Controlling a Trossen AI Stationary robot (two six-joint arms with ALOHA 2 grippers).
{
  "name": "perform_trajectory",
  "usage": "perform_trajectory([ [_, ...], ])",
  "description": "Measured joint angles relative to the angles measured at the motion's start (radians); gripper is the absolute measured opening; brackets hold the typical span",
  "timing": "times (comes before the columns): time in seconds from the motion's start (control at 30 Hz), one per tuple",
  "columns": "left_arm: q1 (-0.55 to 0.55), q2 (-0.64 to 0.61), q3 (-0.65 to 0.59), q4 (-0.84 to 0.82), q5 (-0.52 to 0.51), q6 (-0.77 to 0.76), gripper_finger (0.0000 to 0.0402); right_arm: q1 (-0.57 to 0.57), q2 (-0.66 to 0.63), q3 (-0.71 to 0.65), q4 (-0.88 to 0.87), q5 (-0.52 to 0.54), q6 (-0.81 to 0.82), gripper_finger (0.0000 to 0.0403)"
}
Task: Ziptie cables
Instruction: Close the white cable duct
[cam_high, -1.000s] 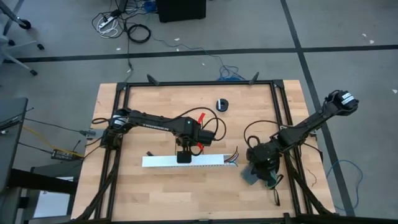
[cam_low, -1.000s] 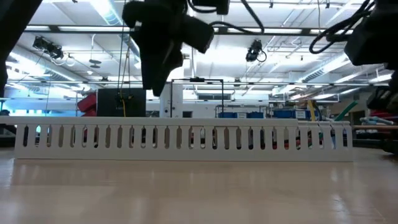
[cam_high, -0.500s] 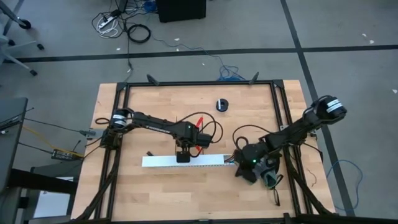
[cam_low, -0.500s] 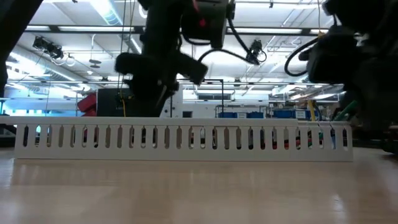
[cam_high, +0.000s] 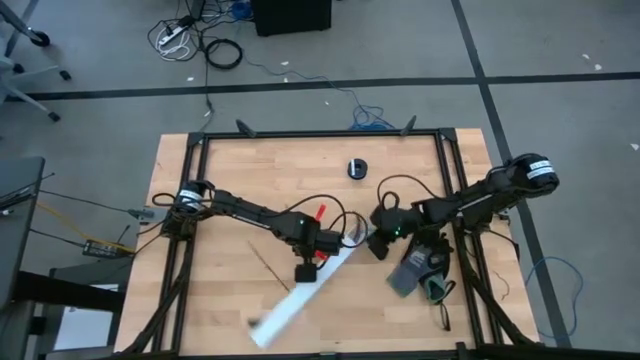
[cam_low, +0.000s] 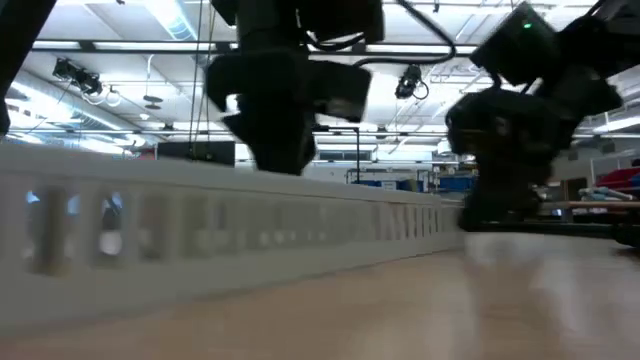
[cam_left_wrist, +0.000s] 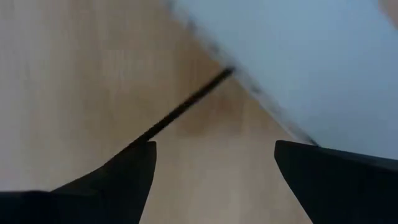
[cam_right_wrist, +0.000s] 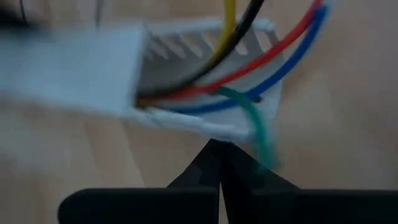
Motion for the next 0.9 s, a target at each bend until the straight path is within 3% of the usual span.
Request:
perform_trajectory([
  [0.2, 0.003, 0.0, -0.001, 0.137, -0.001, -0.061, 0.0323, -0.129, 0.0, 0.001, 0.159, -0.004, -0.014, 0.0],
  [0.47, 0.065, -0.057, -0.001, 0.119, -0.09, -0.058, 0.0301, -0.22, -0.129, 0.005, 0.075, -0.068, -0.05, 0.0],
  [0.67, 0.103, -0.164, -0.001, 0.039, -0.091, -0.019, 0.0264, -0.115, -0.301, 0.03, 0.009, -0.111, 0.018, 0.0],
  [0.9, 0.033, -0.252, -0.001, -0.044, 0.099, -0.066, 0.0239, -0.006, -0.202, 0.088, -0.087, -0.026, 0.081, 0.0],
])
